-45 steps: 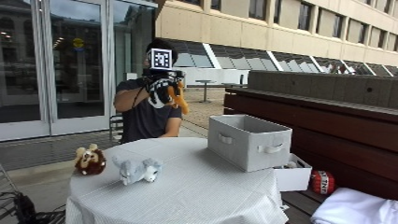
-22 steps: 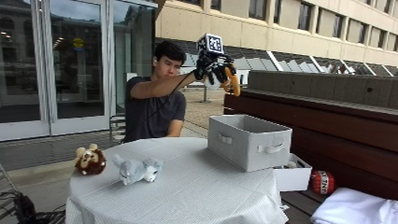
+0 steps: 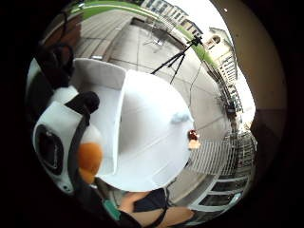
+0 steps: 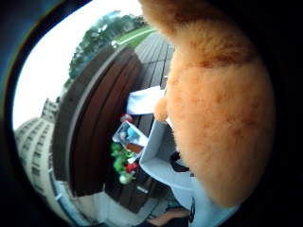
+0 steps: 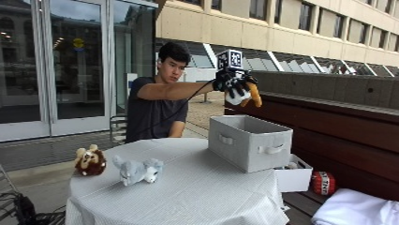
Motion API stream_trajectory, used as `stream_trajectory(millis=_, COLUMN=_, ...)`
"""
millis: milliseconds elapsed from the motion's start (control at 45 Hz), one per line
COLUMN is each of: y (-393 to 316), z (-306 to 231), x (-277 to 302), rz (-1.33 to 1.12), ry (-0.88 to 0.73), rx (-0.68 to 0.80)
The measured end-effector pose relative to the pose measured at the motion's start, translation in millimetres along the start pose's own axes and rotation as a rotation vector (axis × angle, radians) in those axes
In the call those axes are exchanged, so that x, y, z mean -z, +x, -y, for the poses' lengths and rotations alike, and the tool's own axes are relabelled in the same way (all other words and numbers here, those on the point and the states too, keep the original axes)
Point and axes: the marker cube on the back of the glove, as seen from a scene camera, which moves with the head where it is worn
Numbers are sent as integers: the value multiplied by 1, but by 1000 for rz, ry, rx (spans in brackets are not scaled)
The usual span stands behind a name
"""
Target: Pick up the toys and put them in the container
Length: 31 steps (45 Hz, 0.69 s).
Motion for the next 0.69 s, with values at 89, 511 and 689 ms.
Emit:
stream_trajectory(millis=89, y=29, z=9, x=-6, rz=53, ry=-27, rx=64)
stream_trajectory(millis=511, y=150, z=4, x=24, rz=-149, ry=73, rx=15)
stream_trajectory(millis=689, y=229, z=9, x=13, rz=-155, ry=49, rx=-46)
